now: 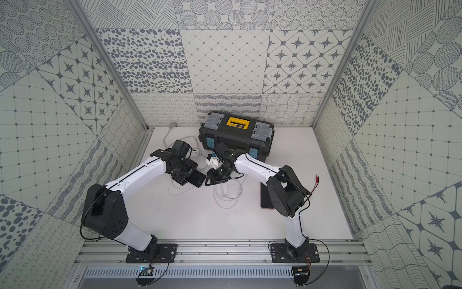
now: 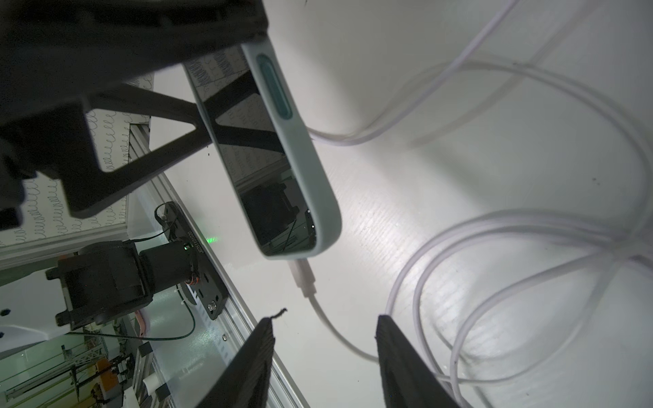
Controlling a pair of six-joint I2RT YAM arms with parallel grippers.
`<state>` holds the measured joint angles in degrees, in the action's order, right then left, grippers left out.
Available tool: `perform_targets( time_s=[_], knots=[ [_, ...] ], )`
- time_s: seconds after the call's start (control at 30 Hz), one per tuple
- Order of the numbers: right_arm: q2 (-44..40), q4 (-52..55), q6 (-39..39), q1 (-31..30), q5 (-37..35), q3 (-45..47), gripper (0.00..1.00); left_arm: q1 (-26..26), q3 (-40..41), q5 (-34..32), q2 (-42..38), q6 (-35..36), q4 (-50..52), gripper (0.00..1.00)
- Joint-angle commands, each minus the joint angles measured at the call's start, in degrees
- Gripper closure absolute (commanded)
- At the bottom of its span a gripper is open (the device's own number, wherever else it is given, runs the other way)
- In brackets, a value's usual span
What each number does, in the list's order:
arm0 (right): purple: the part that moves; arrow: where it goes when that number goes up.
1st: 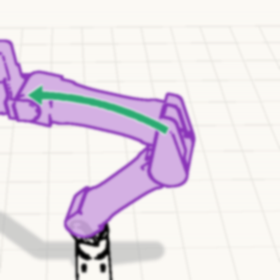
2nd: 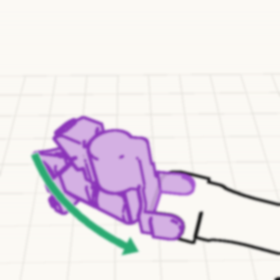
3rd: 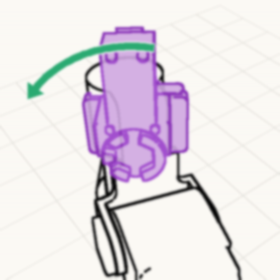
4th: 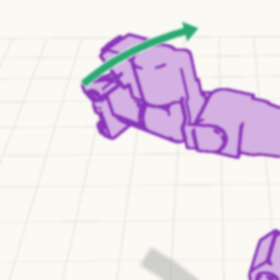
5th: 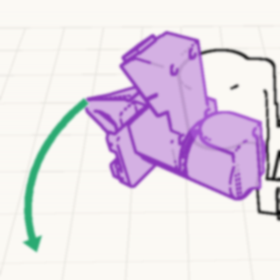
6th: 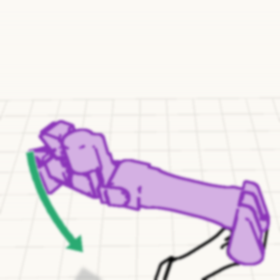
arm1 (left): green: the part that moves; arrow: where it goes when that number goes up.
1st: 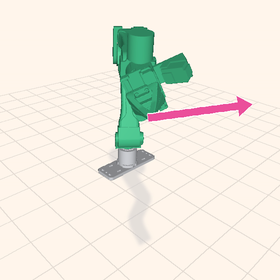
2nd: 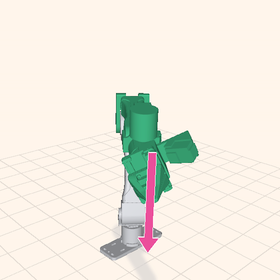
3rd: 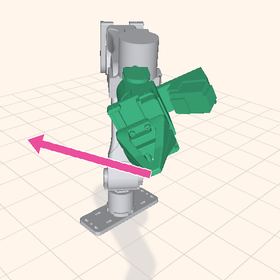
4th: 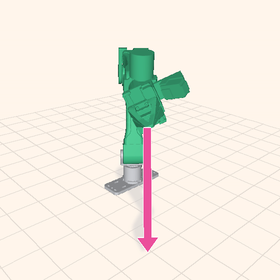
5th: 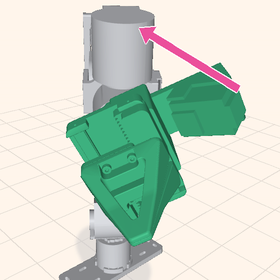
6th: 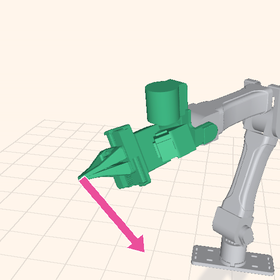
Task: Unplug the charging cable from the phone
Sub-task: Remove the charging cable from the phone.
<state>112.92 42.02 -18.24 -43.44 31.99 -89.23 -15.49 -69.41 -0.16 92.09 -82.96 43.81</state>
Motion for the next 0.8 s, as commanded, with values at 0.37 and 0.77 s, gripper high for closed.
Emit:
perform_targets(
  time_s=[0.37,0.77],
  knots=[
    [1.8,-2.3,0.9,-0.4,2.9,-1.8,0.70,0.7,-0.7,1.9,-0.3,0.8,-2.6,0.61],
    [1.9,-2.5,0.7,-0.4,2.7,-1.7,0.90,0.9,-0.3,2.4,-0.3,0.4,-3.3,0.63]
  ],
)
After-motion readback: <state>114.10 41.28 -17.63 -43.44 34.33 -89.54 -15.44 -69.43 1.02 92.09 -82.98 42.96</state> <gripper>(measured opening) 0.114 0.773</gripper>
